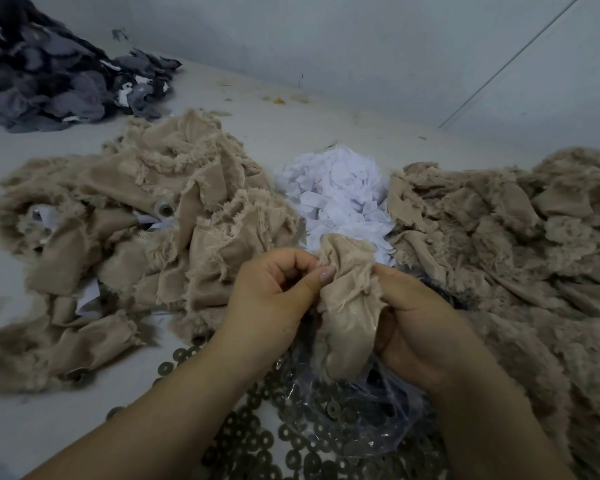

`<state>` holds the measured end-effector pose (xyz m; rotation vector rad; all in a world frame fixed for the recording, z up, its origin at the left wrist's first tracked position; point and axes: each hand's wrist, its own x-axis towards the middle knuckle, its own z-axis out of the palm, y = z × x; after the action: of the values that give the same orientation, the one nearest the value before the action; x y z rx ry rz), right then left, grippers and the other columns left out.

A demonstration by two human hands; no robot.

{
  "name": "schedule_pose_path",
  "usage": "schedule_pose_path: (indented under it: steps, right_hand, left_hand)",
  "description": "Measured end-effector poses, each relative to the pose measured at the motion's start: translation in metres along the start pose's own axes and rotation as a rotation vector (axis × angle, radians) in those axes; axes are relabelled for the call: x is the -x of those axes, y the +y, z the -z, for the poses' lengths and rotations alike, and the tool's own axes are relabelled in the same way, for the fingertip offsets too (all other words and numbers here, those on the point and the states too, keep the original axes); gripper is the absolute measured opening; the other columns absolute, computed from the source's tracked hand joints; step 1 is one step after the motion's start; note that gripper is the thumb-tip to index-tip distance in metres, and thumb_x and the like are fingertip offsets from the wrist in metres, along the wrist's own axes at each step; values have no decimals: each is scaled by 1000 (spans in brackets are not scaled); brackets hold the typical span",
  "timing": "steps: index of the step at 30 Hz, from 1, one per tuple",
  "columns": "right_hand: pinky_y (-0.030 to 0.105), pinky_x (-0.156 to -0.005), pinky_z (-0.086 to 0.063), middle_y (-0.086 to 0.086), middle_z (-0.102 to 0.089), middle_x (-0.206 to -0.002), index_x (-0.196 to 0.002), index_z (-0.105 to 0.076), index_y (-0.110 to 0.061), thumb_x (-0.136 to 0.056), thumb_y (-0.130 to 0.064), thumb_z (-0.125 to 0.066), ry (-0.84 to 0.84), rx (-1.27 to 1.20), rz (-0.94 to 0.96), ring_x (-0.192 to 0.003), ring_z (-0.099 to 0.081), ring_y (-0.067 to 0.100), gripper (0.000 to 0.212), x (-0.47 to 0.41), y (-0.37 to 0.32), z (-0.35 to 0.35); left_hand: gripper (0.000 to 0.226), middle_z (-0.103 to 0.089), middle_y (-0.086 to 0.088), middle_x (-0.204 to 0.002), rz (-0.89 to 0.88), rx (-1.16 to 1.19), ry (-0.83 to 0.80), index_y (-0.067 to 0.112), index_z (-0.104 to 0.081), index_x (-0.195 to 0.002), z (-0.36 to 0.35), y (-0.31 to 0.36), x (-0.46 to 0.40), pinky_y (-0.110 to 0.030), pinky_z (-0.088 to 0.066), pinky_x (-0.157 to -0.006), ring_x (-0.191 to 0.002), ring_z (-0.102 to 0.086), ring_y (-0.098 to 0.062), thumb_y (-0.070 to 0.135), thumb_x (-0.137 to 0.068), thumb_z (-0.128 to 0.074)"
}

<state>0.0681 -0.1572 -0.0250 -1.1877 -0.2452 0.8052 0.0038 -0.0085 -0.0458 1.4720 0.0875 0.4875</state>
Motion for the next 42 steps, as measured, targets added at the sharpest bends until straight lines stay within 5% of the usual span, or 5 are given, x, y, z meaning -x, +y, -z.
schedule_pose_path:
  steps: [12,24,28,34,42]
  right_hand:
    - [28,-71,-61,9,-77,-99,-95,-78,-18,-84,6,-70,128,211,221,-93,-75,24,28,-1,6,-4]
    - [25,-64,-59,5,-78,-81,-78,-81,-25,-81,12,-70,268,418,378,-78,-76,19,38,-4,12,-3]
    - [38,-68,-60,17,-75,-81,-79,-77,-8,-88,-7,-67,259,281,243,-74,-70,30,13,-7,16,-2]
    - [49,-69,-58,31,-69,-80,-80,-72,3,-64,-58,-84,290,332,318,-73,-69,36,65,-3,15,-8]
    - [34,-62,-60,23,-75,-88,-83,-76,0,-61,-23,-80,254,32,227,-75,-75,32,32,-1,12,-10]
  left_hand:
    - [24,-73,-10,-76,-5,-25,16,22,-75,-75,3,-3,-1,-34,-57,-69,-70,-66,-18,44,-67,-76]
    - [11,-68,-7,-65,-76,-230,52,19,-72,-75,2,-3,-1,-41,-53,-55,-57,-59,-18,14,-83,-76]
    - [12,-66,-7,-63,-76,-258,61,17,-70,-73,2,-2,-1,-44,-52,-55,-57,-57,-17,14,-83,-76]
    - [17,-67,2,-62,-126,-339,37,18,-70,-68,3,-2,-1,-22,-49,-51,-55,-58,-5,13,-84,-76]
    - [11,-71,-8,-73,110,137,-34,17,-75,-73,1,2,0,-29,-58,-69,-70,-66,-19,25,-77,-70]
